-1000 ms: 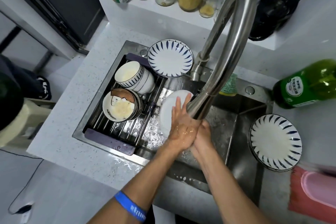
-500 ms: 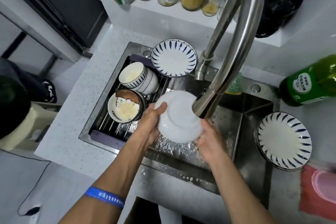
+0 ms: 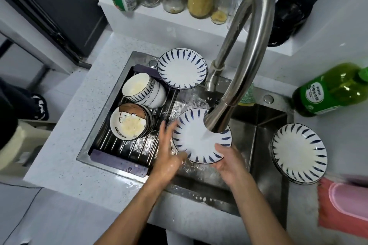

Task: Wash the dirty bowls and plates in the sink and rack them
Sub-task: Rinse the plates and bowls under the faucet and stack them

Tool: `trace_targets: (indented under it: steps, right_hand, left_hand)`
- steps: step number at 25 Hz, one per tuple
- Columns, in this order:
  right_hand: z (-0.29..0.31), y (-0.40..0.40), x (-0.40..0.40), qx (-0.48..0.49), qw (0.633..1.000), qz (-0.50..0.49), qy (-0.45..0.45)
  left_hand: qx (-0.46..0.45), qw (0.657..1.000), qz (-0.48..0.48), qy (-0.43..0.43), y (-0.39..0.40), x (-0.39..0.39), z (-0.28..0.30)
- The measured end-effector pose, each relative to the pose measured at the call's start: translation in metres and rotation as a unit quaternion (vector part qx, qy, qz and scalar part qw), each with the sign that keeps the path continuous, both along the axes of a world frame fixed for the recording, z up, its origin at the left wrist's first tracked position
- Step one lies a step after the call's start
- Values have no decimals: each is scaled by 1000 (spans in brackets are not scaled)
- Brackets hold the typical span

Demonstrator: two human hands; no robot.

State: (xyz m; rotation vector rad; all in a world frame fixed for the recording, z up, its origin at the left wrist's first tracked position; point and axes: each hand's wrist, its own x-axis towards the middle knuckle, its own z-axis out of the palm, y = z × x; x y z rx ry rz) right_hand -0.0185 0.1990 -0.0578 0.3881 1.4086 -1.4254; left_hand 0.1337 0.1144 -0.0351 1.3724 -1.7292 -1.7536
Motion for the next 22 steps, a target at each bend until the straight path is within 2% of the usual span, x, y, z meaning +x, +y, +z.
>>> trace_targets:
  steps: [1, 2, 4, 6, 7, 9, 10, 11, 12, 13, 15, 16, 18, 20, 22]
  right_hand:
    - [-1, -1, 2, -8, 1000, -18, -13]
    - [-3, -2, 7, -21, 999, -31, -32]
    - [-5, -8, 18, -39, 996, -53, -56]
    - [-3, -18, 20, -16, 999, -43, -26]
    - [0, -23, 18, 15, 1000, -6, 11]
    - [7, -29, 13, 81, 988, 87, 103]
    - [8, -29, 12, 120, 965, 149, 182]
    - [8, -28, 13, 158, 921, 221, 279]
    - [6, -25, 15, 173, 873, 286, 355]
    - [3, -21, 15, 169, 848, 321, 387]
    - [-5, -12, 11, 146, 866, 315, 360]
    - [-6, -8, 7, 141, 880, 301, 338]
    - [-9, 2, -1, 145, 889, 289, 324]
    - [-10, 14, -8, 157, 876, 296, 347]
    - [-11, 30, -12, 162, 859, 313, 371]
  left_hand:
    - [92, 991, 91, 21, 1, -9, 6]
    - [130, 979, 156, 17, 0, -16, 9]
    - [92, 984, 142, -47, -6, -22, 12]
    - [-24, 991, 83, -106, -11, -20, 17]
    - [-110, 982, 49, -146, -12, -15, 20]
    - [-308, 929, 40, -199, -17, -2, 25]
    - [-375, 903, 39, -207, -20, 4, 27]
    - [-400, 891, 54, -208, -26, 8, 28]
    - [-384, 896, 78, -207, -33, 9, 31]
    - [-346, 909, 117, -200, -43, 3, 38]
    - [-187, 945, 208, -170, -70, -21, 43]
    - [-110, 952, 247, -145, -87, -35, 39]
    - [-10, 949, 299, -95, -121, -63, 28]
    - [90, 938, 334, -33, -145, -87, 14]
    - [152, 922, 355, 8, -157, -106, 4]
